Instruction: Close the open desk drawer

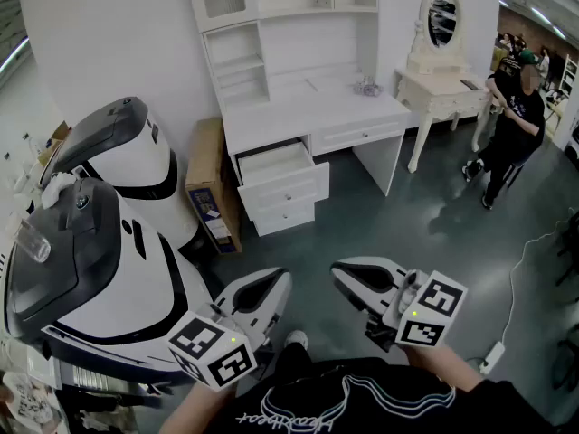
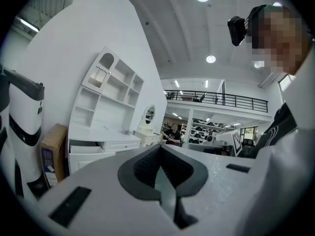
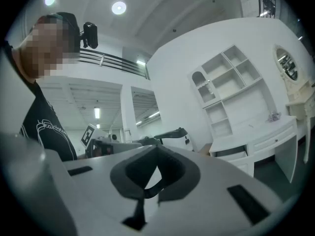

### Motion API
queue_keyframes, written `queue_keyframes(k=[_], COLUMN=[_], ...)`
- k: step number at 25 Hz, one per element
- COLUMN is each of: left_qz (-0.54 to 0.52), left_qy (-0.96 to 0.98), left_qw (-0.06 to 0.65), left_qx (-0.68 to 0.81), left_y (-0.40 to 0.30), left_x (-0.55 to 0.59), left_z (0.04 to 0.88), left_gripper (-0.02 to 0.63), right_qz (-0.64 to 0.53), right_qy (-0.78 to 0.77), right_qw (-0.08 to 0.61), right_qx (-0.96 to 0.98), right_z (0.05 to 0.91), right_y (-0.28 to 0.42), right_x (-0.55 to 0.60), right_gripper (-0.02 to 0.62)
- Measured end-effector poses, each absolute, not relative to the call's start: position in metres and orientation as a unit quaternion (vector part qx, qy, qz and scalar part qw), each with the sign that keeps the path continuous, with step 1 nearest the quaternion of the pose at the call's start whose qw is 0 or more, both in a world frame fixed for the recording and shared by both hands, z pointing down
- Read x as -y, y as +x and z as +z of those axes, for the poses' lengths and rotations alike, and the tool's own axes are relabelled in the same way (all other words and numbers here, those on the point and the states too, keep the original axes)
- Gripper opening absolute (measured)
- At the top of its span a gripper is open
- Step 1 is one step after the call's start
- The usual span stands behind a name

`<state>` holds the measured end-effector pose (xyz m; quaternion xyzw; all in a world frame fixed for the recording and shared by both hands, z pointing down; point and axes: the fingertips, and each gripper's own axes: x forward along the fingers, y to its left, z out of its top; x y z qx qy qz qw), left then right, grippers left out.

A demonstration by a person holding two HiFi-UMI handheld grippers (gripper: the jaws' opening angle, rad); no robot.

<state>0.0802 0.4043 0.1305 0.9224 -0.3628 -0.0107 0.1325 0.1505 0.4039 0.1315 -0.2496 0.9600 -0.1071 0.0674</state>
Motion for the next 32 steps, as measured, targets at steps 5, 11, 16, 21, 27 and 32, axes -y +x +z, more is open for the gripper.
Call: queue_keyframes(k=[5,11,16,21,27,32], left_qz=[-0.007,-0.007,-0.006,0.002,0.006,0.014], left_qy=[0.919,0.911,0.908,0.908,0.906,0.904], left_qw=[0.129,0.137,0.142,0.154,0.169,0.190], left_qx=[0.373,0.388,0.394,0.390,0.387,0.382], left_y=[0.076,0.061,0.050,0.044,0.031,0.013], left_x=[-0.405,-0.388,-0.364,-0.329,-0.271,-0.207], left_z=[0.127,0.134,0.145,0.159,0.172,0.183], left_gripper=[0.005,0.005,0.005,0.005,0.005,0.005], right_qz=[-0.119,-0.113,-0.114,-0.122,-0.135,-0.156], right_qy=[-0.243,-0.229,-0.221,-0.226,-0.238,-0.255], right_qw=[0.064,0.053,0.058,0.054,0.049,0.047], right_qx=[-0.960,-0.966,-0.967,-0.965,-0.961,-0.953], right_z=[0.133,0.137,0.145,0.157,0.171,0.182], right_y=[0.145,0.127,0.117,0.111,0.098,0.084], right_x=[-0.397,-0.380,-0.359,-0.325,-0.272,-0.210], right_gripper=[0.006,0.006,0.006,0.006,0.006,0.006])
